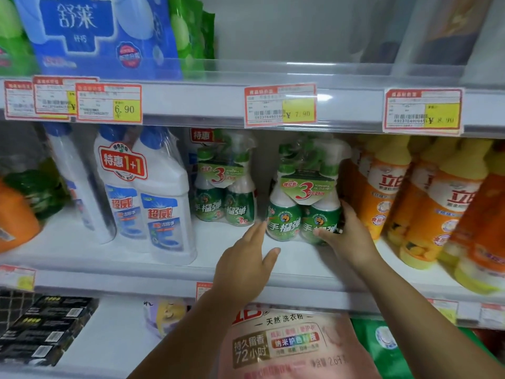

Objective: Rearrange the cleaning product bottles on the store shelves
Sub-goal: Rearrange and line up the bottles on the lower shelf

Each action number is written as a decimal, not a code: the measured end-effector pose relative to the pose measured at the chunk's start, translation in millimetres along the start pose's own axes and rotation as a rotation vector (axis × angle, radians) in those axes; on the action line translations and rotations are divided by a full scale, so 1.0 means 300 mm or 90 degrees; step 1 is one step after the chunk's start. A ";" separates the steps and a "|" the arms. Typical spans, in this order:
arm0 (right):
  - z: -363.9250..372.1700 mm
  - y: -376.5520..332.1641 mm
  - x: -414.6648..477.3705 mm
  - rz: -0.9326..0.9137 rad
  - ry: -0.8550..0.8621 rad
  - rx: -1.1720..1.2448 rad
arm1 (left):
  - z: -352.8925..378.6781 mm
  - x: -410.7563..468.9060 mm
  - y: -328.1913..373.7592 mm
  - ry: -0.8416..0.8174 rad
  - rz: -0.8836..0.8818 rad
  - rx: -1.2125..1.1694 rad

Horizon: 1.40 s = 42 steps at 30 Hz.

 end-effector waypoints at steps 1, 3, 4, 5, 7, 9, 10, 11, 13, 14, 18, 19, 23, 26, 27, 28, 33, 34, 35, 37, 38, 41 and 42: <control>-0.001 0.005 0.004 0.003 0.000 -0.002 | 0.004 0.002 -0.003 -0.001 -0.002 0.018; -0.004 0.012 0.009 0.006 0.004 -0.007 | 0.011 0.004 -0.010 -0.003 -0.009 0.043; -0.004 0.015 0.011 0.007 0.007 -0.008 | 0.013 0.003 -0.013 -0.005 -0.012 0.049; -0.004 0.017 0.012 0.008 0.010 -0.008 | 0.014 0.001 -0.014 -0.007 -0.014 0.052; -0.002 0.020 0.011 0.006 0.016 -0.014 | 0.010 -0.004 -0.014 -0.010 -0.011 0.054; 0.000 0.021 0.005 0.008 0.022 -0.027 | 0.003 -0.010 -0.015 -0.011 -0.003 0.050; -0.001 0.021 0.001 0.014 0.025 -0.035 | -0.001 -0.013 -0.016 -0.012 0.002 0.046; -0.001 0.020 -0.006 0.021 0.027 -0.047 | -0.006 -0.017 -0.017 -0.015 0.007 0.041; -0.005 0.014 -0.023 0.033 0.029 -0.082 | -0.018 -0.027 -0.019 -0.020 0.015 0.029; -0.009 0.007 -0.034 0.037 0.039 -0.099 | -0.027 -0.035 -0.022 -0.022 0.020 0.022; -0.016 -0.075 -0.106 -0.024 0.207 -0.191 | -0.085 -0.075 -0.056 -0.030 0.030 0.012; 0.000 -0.111 -0.124 -0.074 0.227 -0.189 | -0.108 -0.088 -0.071 -0.035 0.027 0.017; 0.157 -0.225 -0.159 -0.170 0.087 -0.094 | -0.213 -0.144 -0.153 -0.028 0.008 0.033; 0.308 -0.266 -0.135 -0.169 -0.053 -0.073 | -0.277 -0.180 -0.218 -0.003 -0.019 0.014; 0.354 -0.276 -0.112 -0.159 -0.076 -0.068 | -0.292 -0.188 -0.237 0.002 -0.026 0.009; 0.393 -0.288 -0.083 -0.149 -0.077 -0.063 | -0.303 -0.192 -0.253 0.005 -0.029 0.008; 0.505 -0.290 0.057 -0.045 -0.026 -0.053 | -0.320 -0.205 -0.319 -0.005 -0.027 0.006; 0.516 -0.281 0.069 -0.033 -0.026 -0.060 | -0.320 -0.204 -0.324 -0.007 -0.026 0.008; 0.520 -0.274 0.075 -0.032 -0.019 -0.077 | -0.319 -0.202 -0.327 -0.009 -0.026 0.012; 0.516 -0.272 0.067 -0.042 0.015 -0.138 | -0.315 -0.197 -0.325 -0.005 -0.020 0.024; 0.508 -0.277 0.056 -0.050 0.032 -0.163 | -0.314 -0.194 -0.322 0.000 -0.015 0.028; 0.464 -0.292 -0.002 -0.056 0.046 -0.177 | -0.311 -0.190 -0.313 0.002 -0.012 0.023; 0.442 -0.296 -0.024 -0.055 0.043 -0.176 | -0.310 -0.189 -0.310 0.002 -0.015 0.023</control>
Point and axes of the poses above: each hand's wrist, its own x-axis towards the middle knuckle, its own z-axis out of the palm, y = z × x, the point moved 3 cm from there along x, towards the middle knuckle, and after that the axes turned 2 degrees about -z, right-handed, at the moved point
